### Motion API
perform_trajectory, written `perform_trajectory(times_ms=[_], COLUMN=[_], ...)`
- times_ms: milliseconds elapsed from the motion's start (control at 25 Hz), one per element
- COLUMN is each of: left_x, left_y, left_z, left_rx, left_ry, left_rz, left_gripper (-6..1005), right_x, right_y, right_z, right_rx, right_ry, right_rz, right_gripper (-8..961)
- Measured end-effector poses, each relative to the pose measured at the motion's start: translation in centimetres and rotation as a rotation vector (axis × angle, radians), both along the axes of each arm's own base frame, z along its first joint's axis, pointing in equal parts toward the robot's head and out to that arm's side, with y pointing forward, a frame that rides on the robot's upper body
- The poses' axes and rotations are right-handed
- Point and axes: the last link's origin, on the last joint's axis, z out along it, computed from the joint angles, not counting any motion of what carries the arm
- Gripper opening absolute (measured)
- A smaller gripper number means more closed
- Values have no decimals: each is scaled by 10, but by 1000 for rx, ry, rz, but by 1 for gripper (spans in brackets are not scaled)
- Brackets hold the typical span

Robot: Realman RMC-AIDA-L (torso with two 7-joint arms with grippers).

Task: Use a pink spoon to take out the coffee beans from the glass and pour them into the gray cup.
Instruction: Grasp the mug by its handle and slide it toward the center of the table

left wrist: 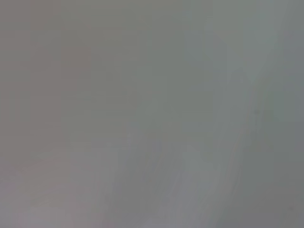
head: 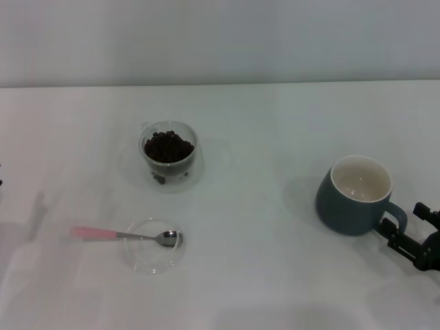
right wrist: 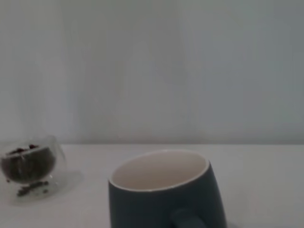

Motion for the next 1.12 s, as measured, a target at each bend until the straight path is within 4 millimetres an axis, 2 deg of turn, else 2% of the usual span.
perform_trajectory(times_ms=[400, 640, 960, 1120], left_x=[0, -2, -5, -7], left_y=[-1, -3, -7, -8], left_z=[1, 3, 4, 6], left_rx=[7, 19, 21, 22], left_ry=[-5, -8, -15, -25], left_rz=[-1, 6, 17, 22], left_gripper=[799, 799, 799, 799], right_x=[10, 7, -2, -8], right_y=[23, 36, 43, 43], right_z=[14, 19, 14, 13], right_rx=[80, 108, 97, 102], right_ry=[-60, -67, -47, -29], right_rz=[-66, -57, -27, 4], right_gripper=[827, 825, 618, 452])
